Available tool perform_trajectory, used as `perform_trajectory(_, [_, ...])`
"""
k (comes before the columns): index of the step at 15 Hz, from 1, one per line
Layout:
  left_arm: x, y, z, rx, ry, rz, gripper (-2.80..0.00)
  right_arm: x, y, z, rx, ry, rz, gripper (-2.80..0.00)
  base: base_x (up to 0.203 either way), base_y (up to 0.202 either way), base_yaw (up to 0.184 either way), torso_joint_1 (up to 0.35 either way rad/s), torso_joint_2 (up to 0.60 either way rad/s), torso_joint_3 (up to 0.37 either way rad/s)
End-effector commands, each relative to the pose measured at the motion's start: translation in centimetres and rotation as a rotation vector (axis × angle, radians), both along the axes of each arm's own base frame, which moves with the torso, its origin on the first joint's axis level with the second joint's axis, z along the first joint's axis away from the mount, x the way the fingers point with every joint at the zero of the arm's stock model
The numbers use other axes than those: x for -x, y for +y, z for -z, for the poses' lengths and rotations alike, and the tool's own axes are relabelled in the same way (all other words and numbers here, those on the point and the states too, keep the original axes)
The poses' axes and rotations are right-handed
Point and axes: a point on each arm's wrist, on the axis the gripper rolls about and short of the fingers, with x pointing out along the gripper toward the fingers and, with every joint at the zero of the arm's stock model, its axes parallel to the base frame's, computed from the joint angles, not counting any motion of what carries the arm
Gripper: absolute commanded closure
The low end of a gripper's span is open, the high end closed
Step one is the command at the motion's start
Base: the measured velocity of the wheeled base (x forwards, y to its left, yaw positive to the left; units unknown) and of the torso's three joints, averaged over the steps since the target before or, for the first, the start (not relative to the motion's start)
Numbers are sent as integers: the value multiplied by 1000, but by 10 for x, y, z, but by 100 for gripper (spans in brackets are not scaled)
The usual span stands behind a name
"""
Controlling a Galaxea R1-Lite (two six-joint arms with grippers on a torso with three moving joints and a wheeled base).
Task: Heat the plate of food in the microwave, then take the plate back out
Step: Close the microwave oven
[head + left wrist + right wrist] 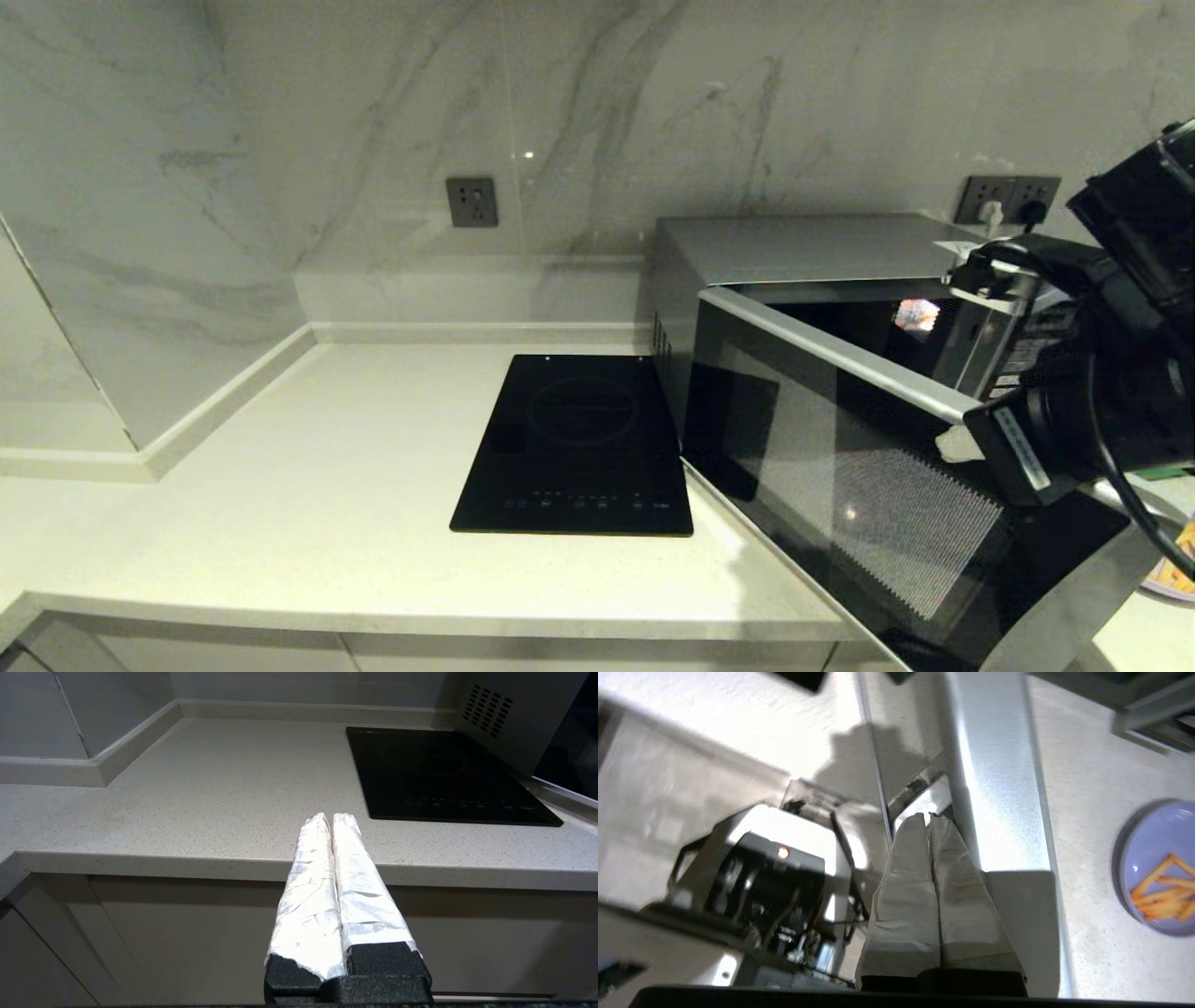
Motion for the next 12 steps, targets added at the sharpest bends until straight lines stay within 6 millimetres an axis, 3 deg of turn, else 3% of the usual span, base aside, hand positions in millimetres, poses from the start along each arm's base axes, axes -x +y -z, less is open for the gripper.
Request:
perform_trajectory(1, [0,0,0,0,-1,0,0,-14,-24,1,-10,-26,126,0,0,0,0,0,0,0])
perform_trajectory(7, [0,0,0,0,-1,0,0,-57,-87,3,-44,-124,419,0,0,0,0,0,0,0])
perform_trajectory(12, [0,0,0,0,-1,0,0,-111,-148,31,-61,-180,620,0,0,0,0,0,0,0])
